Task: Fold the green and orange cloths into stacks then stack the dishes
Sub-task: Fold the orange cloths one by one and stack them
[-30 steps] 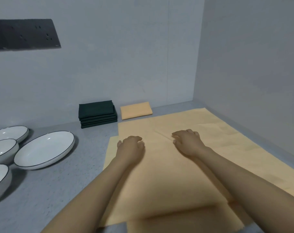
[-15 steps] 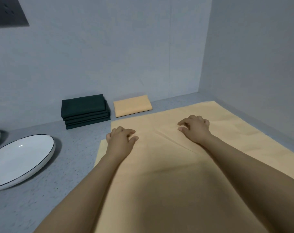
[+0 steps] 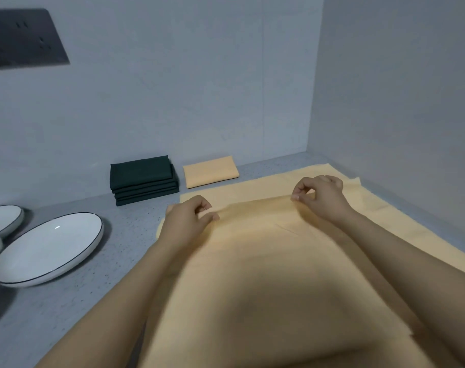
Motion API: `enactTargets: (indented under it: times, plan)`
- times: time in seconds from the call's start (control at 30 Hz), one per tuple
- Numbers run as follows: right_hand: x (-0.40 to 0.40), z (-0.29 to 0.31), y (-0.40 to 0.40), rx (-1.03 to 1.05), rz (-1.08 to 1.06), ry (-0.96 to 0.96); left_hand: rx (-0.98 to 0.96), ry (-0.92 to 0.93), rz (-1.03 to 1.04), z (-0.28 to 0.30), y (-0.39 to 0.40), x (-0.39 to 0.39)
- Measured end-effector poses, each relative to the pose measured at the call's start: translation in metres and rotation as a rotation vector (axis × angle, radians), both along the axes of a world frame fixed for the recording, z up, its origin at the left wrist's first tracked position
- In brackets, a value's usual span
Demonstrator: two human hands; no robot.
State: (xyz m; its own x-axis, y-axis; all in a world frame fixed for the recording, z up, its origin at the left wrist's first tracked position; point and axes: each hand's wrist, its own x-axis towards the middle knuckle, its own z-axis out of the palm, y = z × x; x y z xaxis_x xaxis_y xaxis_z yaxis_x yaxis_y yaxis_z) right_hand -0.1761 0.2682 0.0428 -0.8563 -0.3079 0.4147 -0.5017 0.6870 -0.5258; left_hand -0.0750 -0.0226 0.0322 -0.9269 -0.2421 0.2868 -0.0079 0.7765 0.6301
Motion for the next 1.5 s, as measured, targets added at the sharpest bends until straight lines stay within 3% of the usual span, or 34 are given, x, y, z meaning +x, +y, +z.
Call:
enactTargets:
  times: [0.27,0.5,0.7,1.0,1.5]
  plan:
    - [0.103,0.010,0.046,0.066,0.021,0.178,-0.073,0.057,-0.074,0.022,0.032,0.105]
    - [0.182,-0.035,0.075,0.081,0.023,0.183,-0.172,0.109,-0.122,-0.014,0.050,0.177]
    - [0.206,-0.062,0.082,-0.018,0.014,0.099,-0.234,0.108,-0.101,-0.035,0.061,0.204]
    - [0.224,-0.069,0.093,-0.108,0.024,0.089,-0.323,0.247,-0.066,-0.047,0.073,0.227]
    - [0.230,-0.075,0.095,-0.128,0.015,0.010,-0.412,0.210,-0.043,-0.057,0.078,0.233]
